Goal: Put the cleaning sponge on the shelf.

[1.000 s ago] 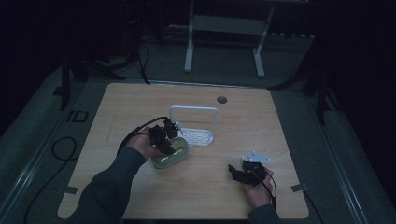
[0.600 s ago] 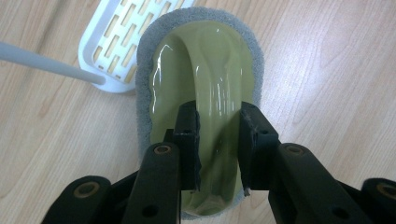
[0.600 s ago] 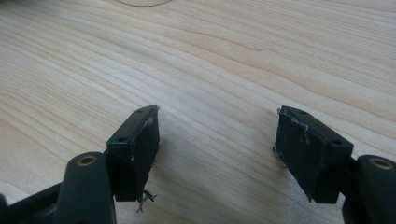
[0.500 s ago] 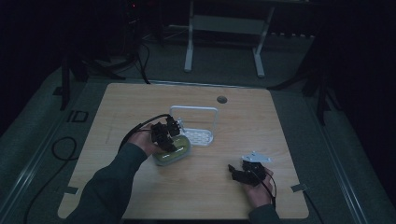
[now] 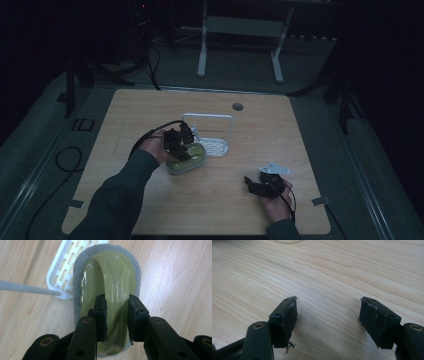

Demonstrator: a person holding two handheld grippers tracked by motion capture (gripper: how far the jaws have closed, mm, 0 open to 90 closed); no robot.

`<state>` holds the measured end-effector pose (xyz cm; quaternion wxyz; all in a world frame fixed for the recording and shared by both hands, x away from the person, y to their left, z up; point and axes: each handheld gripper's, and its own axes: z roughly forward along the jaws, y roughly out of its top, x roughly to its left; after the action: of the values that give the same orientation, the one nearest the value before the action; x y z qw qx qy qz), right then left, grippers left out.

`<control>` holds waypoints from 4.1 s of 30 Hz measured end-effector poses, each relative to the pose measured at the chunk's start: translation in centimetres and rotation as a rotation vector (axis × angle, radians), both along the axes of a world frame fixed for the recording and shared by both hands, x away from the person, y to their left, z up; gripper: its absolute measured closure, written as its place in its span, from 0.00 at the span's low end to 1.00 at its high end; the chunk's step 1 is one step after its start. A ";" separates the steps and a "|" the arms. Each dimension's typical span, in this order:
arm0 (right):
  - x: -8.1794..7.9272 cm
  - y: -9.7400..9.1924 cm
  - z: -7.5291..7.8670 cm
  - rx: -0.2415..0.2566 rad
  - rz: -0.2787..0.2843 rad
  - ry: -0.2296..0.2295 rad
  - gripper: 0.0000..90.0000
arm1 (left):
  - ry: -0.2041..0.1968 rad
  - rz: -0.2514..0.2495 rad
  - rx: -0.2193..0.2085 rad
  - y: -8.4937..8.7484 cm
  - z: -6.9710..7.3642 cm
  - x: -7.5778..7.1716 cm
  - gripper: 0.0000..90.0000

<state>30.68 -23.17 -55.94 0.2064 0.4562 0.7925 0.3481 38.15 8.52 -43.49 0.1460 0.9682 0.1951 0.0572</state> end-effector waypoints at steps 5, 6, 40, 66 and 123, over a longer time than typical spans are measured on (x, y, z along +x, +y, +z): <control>0.0 0.0 0.0 0.001 -0.001 0.000 0.34 | -0.013 -0.014 0.008 -0.5 0.3 0.2 0.80; 0.0 0.0 0.0 0.000 -0.001 0.000 0.34 | -0.014 -0.022 0.015 -0.5 0.3 0.3 0.80; 0.0 0.0 0.0 0.000 0.000 0.001 0.33 | -0.084 -0.124 0.004 -1.2 0.7 1.5 0.80; 0.0 0.0 0.0 0.000 0.003 0.000 0.33 | -0.110 -0.196 0.013 -2.3 1.1 2.4 0.80; 0.0 0.0 0.0 0.001 0.007 -0.001 0.33 | -0.182 -0.348 0.062 -5.1 -0.2 3.7 0.80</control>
<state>30.69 -23.13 -55.94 0.2053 0.4532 0.7940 0.3494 41.90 3.42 -43.64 0.1409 0.9822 0.0090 0.1242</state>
